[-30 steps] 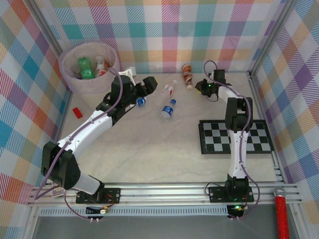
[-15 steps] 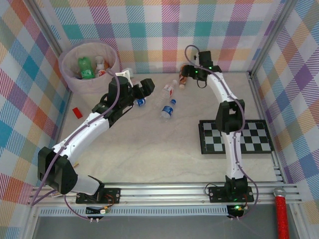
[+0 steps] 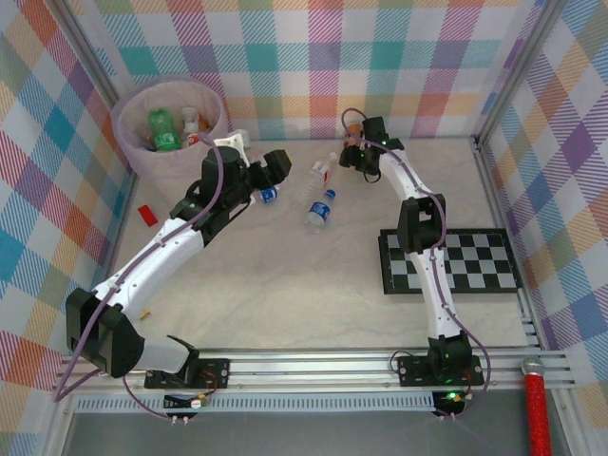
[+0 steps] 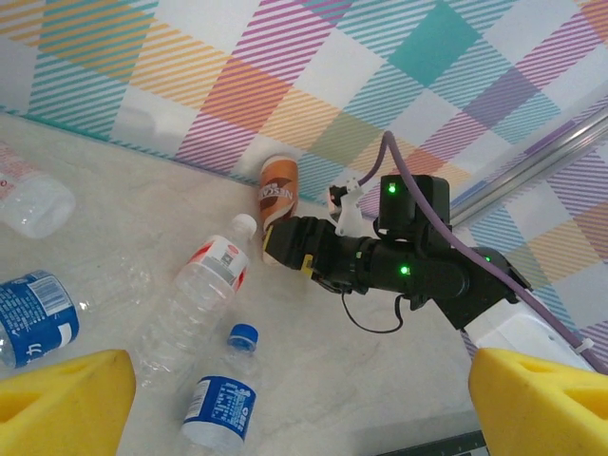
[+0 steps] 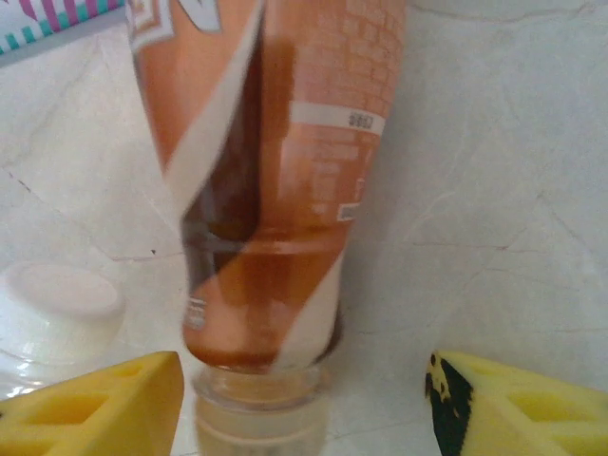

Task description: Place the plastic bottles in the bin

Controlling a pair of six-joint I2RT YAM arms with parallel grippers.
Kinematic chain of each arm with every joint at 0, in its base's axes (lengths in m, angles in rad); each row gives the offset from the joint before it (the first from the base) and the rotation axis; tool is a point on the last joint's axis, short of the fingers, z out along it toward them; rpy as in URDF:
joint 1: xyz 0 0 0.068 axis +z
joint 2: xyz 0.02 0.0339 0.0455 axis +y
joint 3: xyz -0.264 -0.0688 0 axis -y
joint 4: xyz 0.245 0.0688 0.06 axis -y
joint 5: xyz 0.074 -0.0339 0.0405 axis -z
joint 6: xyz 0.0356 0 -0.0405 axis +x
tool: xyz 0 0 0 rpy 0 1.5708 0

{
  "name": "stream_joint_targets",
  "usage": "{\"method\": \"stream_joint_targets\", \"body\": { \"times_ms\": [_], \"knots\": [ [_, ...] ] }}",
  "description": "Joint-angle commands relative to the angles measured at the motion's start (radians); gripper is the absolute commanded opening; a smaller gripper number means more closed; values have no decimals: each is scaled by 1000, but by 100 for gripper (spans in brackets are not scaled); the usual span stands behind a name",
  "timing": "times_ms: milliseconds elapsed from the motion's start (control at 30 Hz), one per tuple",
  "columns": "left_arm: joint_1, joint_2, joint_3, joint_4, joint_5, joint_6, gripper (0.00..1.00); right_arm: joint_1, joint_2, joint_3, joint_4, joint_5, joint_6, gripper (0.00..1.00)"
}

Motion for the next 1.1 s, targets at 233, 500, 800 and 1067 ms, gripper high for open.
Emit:
{"method": "stream_joint_targets", "body": {
  "times_ms": [233, 500, 800, 1067],
  "knots": [
    [-9, -26, -9, -11, -26, 17, 91, -26, 29, 36, -21, -1, 29, 46],
    [-10, -13, 23, -37, -15, 6, 91, -36, -131, -137, -24, -10, -8, 22],
    [-8, -31, 50, -22, 115, -88, 100, -25, -657, -628, 72, -205, -96, 16],
    [9, 26, 77, 53, 284, -217, 100, 102, -1099, -1066, 196, -453, -140, 14]
  ]
}}
